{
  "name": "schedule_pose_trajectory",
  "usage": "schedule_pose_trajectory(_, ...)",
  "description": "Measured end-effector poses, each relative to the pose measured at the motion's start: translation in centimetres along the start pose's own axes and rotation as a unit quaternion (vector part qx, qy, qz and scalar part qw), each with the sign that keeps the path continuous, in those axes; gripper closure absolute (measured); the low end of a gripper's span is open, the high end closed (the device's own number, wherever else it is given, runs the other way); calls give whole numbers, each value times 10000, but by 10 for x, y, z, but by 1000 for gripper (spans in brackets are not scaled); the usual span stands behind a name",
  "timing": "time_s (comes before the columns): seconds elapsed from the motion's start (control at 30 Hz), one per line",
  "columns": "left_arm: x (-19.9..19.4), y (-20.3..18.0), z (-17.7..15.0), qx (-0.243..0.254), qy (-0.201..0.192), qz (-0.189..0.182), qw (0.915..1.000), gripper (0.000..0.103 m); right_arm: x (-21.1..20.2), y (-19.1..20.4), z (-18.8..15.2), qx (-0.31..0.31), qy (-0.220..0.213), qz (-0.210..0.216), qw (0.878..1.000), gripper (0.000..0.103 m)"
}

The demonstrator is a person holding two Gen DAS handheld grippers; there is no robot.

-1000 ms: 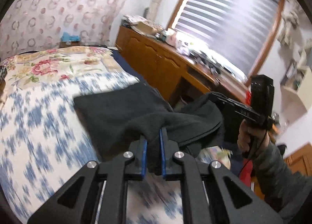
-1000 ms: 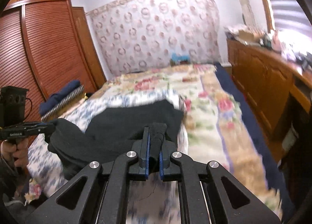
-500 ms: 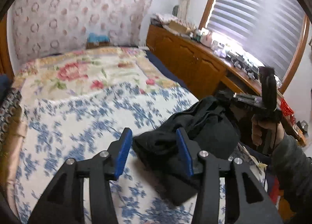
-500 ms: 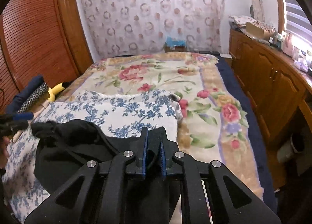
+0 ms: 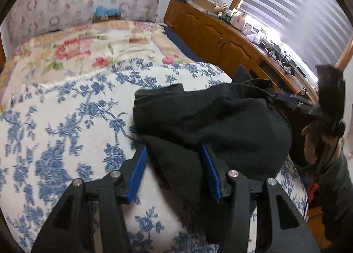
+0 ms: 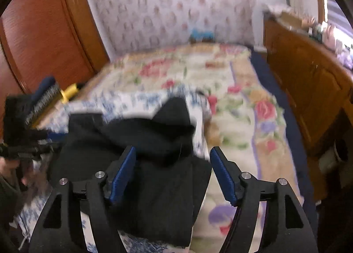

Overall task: Fold small clothes
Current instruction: 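Lift the folded T-shirt with both tools and carry it toward the clothes stack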

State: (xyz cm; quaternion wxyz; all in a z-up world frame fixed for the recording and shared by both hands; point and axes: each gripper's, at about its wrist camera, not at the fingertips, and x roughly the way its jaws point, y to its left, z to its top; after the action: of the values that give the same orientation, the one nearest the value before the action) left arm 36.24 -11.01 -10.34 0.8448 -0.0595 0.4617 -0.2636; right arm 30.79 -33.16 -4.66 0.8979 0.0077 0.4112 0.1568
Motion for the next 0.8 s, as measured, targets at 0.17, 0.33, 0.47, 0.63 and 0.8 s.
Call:
schedule_pose_trajectory(0.17, 10, 4, -1, -198, 35, -229, 9995, 49, 26, -3, -13, 254, 510, 184, 9982, 31)
schedule_pose_trajectory(0.33, 12, -2, -1, -184, -27, -133, 9997, 48, 27, 9, -19, 87, 559, 328, 9979, 60)
schedule_pose_trajectory(0.47, 15, -4, 3, -205, -9, -369, 9991, 68, 28, 25, -21, -215, 660, 477, 9964, 89)
schedule_pose_trajectory(0.63, -12, -6, 1, -186, -265, -669, 9972, 90, 9, 36, -20, -384, 404, 368, 9978, 94)
schedule_pose_trajectory(0.8, -89, -5, -7, -201, -933, -1013, 9903, 91, -25, 71, 2, -679, -175, 266, 9972, 95)
